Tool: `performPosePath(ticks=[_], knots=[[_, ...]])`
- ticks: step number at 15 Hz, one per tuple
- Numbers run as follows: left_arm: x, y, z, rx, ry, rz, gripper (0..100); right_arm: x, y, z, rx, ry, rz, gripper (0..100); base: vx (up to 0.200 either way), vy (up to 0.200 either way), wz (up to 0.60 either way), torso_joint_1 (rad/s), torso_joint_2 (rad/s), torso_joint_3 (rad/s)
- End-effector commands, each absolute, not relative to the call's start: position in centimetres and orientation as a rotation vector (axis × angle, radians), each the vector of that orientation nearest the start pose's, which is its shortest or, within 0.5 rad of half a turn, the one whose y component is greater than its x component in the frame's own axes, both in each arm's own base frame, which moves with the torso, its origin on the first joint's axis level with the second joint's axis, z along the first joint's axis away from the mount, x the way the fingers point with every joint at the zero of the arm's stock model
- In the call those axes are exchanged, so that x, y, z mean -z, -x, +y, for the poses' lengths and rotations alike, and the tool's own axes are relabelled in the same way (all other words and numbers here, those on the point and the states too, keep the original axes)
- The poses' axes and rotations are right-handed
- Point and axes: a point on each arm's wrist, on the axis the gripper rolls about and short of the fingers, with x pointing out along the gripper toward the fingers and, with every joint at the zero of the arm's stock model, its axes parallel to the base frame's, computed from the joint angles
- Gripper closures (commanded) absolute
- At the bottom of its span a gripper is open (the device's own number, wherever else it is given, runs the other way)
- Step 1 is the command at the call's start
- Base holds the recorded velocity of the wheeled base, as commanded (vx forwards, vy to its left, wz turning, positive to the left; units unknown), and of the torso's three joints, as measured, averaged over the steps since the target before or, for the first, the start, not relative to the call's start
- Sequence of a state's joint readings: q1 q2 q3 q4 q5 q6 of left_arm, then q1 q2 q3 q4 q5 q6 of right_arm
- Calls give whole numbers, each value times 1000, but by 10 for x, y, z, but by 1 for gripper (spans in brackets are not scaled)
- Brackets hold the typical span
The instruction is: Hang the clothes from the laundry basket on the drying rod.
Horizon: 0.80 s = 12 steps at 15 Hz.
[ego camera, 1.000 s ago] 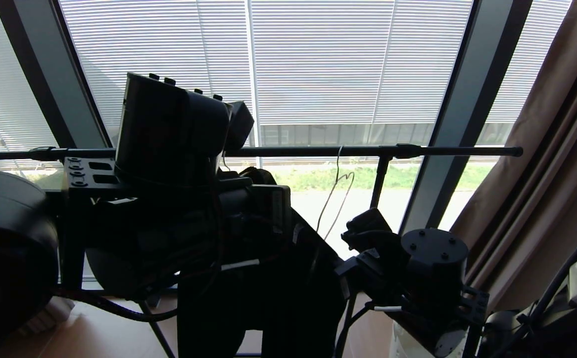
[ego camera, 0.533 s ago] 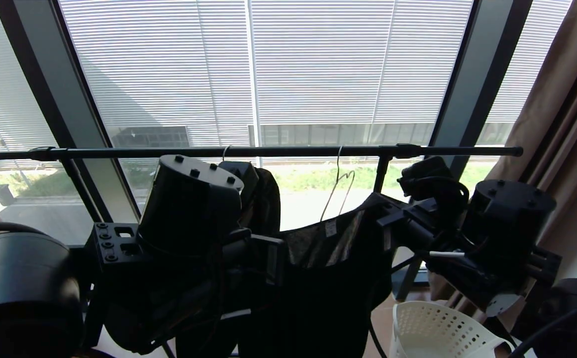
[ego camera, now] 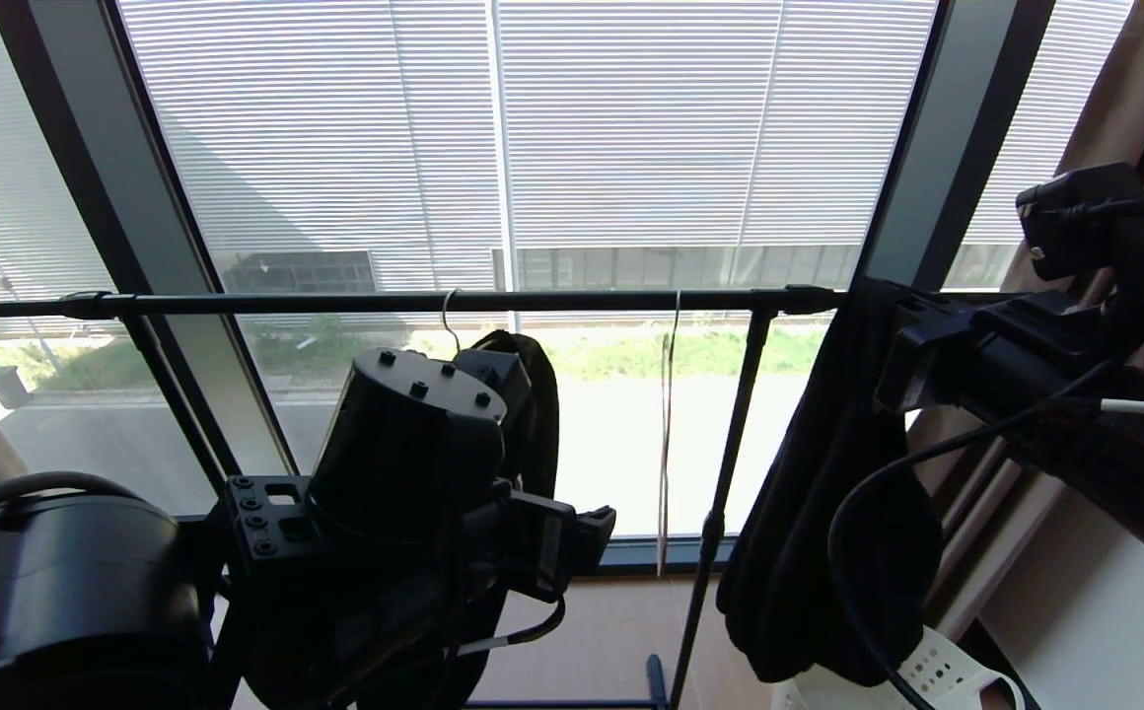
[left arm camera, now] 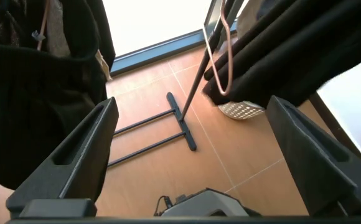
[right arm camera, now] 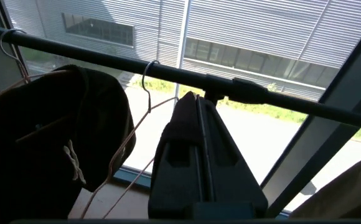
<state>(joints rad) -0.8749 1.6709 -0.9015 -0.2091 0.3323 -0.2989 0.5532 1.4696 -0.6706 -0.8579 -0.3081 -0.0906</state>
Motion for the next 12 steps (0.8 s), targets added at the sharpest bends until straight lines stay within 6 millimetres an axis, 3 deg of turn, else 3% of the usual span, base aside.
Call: performPosePath(ticks=[1, 4, 6, 9, 12], knots=[[-170, -208, -236, 444, -45, 551, 0, -241, -208, 118, -235, 50, -99, 100, 0, 0, 0, 0, 0, 0], [-162, -233, -265, 441, -44, 545, 0, -240, -209, 119, -236, 65, -95, 100, 0, 0, 0, 0, 0, 0], [-154, -244, -279, 437, -48, 549, 0, -228, -221, 126, -257, 78, -58, 100, 0, 0, 0, 0, 0, 0], [-153, -248, -284, 436, -44, 544, 0, -210, -236, 131, -261, 88, -9, 100, 0, 0, 0, 0, 0, 0], [-155, -249, -280, 418, -39, 538, 0, -208, -229, 141, -310, 54, -4, 100, 0, 0, 0, 0, 0, 0]])
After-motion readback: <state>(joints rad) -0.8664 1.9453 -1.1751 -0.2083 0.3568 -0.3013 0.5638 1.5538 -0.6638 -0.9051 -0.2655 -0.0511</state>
